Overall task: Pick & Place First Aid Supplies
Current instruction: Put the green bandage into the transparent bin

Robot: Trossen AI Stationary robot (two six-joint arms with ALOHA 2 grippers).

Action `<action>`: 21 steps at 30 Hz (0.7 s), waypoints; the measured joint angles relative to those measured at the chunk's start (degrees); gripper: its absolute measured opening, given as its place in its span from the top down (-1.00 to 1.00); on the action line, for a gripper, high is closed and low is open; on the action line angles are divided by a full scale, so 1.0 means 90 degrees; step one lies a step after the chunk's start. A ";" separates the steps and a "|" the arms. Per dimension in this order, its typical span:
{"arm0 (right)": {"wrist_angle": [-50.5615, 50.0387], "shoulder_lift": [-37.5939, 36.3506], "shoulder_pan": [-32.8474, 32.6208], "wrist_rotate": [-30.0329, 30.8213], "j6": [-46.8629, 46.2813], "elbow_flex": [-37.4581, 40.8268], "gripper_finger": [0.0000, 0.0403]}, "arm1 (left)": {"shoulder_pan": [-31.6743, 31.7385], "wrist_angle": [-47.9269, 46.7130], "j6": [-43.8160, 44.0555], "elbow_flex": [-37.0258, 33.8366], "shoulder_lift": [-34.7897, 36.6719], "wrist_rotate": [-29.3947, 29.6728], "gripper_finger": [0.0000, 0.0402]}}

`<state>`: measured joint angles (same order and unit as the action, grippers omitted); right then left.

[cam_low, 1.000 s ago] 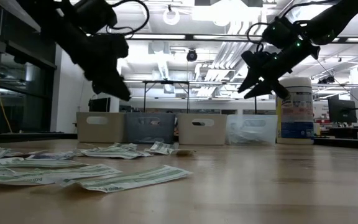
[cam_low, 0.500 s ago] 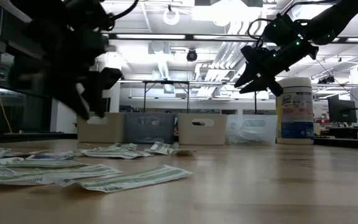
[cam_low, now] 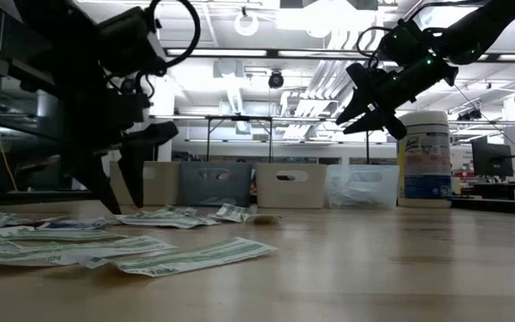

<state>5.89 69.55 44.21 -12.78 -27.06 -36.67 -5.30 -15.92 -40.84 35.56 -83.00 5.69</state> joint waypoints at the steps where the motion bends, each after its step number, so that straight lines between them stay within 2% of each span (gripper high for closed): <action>1: 0.0001 -0.0001 0.0000 -0.0005 -0.0011 0.0000 0.30 | 0.0000 0.0018 -0.0002 0.0005 -0.0043 0.0002 0.38; 21: 0.0005 -0.0001 0.0000 -0.0129 -0.0341 0.0000 0.31 | -0.0005 0.0597 -0.0318 -0.0005 -0.0238 0.0563 0.39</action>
<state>5.93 69.55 44.21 -13.93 -30.13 -36.67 -5.34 -10.54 -43.70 35.51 -85.15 10.76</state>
